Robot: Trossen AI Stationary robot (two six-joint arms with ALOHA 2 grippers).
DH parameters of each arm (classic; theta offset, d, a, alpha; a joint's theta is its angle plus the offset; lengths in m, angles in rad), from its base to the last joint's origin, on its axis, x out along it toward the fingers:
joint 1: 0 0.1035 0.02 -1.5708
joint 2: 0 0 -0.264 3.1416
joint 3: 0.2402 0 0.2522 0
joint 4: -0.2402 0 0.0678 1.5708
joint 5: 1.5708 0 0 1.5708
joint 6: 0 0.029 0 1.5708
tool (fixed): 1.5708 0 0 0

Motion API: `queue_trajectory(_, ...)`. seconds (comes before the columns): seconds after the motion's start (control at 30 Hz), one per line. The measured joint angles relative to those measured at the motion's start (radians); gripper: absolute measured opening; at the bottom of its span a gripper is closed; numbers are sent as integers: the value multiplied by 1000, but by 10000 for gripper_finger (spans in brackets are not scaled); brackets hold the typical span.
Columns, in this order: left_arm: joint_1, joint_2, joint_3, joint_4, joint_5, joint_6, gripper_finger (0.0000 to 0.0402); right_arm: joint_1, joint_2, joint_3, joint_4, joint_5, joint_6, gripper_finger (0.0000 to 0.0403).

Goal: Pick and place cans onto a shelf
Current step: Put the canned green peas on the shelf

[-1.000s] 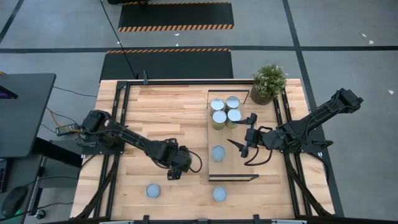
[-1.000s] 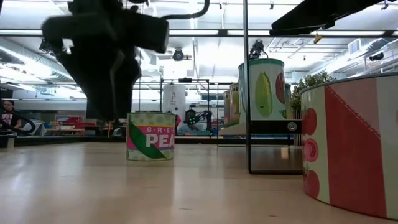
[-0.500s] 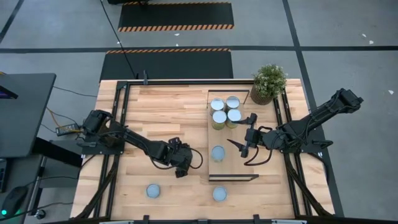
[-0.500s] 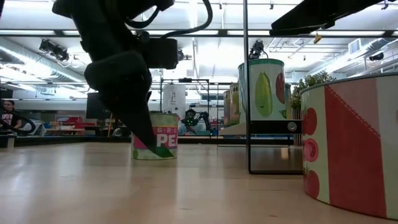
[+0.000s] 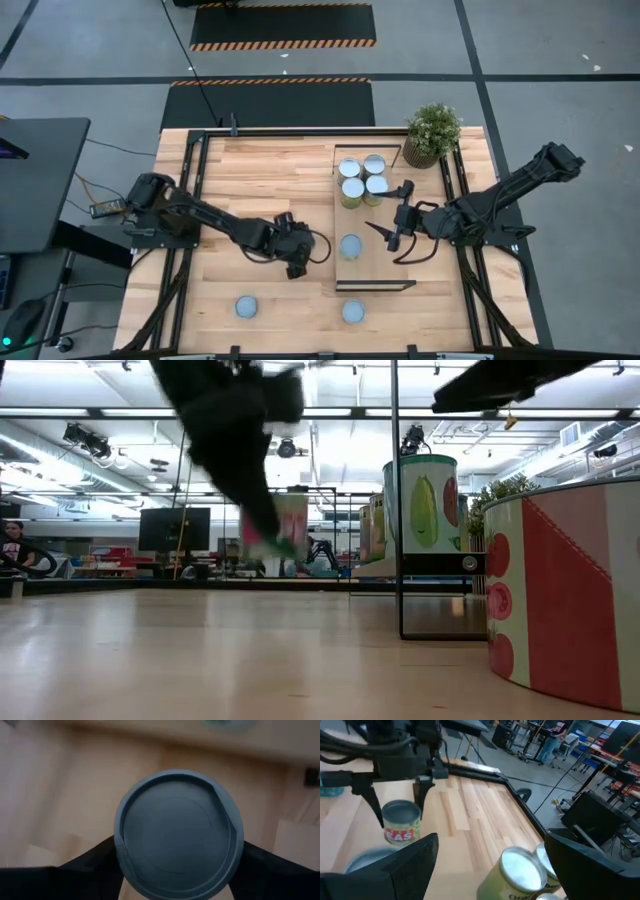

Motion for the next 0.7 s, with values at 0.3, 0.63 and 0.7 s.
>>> queue_trajectory(0.3,83,-38,270,-207,-70,102,288,-100,-35,24,-34,-165,-25,378)
queue_trajectory(0.63,180,-35,337,32,-83,218,290,-171,-10,23,-1,-231,-74,380)
queue_trajectory(0.7,186,-29,339,101,-83,248,290,-178,0,23,20,-231,-84,385)
